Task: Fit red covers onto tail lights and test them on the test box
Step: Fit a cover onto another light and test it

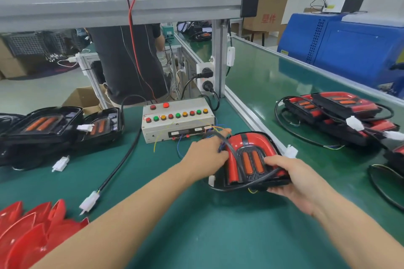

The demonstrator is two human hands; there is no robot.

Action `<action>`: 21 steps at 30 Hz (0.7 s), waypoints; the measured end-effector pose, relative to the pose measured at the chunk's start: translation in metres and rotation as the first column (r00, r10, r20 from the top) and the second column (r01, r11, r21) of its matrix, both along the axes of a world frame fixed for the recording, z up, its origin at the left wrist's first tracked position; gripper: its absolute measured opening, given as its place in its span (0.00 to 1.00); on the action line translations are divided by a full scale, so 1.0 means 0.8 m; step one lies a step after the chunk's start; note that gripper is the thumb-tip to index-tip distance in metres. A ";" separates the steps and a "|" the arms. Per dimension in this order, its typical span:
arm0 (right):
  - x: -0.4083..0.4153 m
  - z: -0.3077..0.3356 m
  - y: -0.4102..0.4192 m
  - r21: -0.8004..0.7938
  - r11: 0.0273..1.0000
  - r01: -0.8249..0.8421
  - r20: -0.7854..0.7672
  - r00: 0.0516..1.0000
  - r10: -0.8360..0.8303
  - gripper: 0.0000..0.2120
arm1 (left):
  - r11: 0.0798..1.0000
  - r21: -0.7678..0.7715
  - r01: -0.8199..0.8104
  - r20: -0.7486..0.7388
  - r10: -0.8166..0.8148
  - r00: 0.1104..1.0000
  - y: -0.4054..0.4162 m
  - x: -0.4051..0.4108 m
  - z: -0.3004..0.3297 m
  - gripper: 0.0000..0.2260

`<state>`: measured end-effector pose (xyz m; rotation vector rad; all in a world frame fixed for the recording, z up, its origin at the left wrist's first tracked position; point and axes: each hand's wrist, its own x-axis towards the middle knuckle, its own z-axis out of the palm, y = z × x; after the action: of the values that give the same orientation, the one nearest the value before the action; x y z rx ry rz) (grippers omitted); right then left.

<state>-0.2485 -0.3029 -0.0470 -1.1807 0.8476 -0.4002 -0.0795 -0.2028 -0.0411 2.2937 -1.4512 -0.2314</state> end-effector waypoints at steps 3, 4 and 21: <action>-0.001 -0.003 0.001 -0.033 0.999 -0.016 -0.009 1.000 0.016 0.04 | 0.990 0.136 0.036 0.126 -0.054 0.991 -0.003 -0.001 -0.003 0.21; -0.001 -0.004 0.001 -0.040 0.999 -0.012 -0.010 1.000 0.011 0.04 | 0.988 0.150 0.035 0.137 -0.056 0.989 -0.003 -0.002 -0.003 0.18; 0.003 -0.006 -0.022 -0.111 0.987 0.118 -0.061 0.990 -0.125 0.02 | 0.905 -0.408 -0.120 -0.832 -0.314 0.457 0.090 0.074 0.041 0.05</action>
<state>-0.2463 -0.3201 -0.0517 -1.2513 0.9701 -0.5133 -0.0205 -0.1312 -0.0084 1.3042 -0.8997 -0.9192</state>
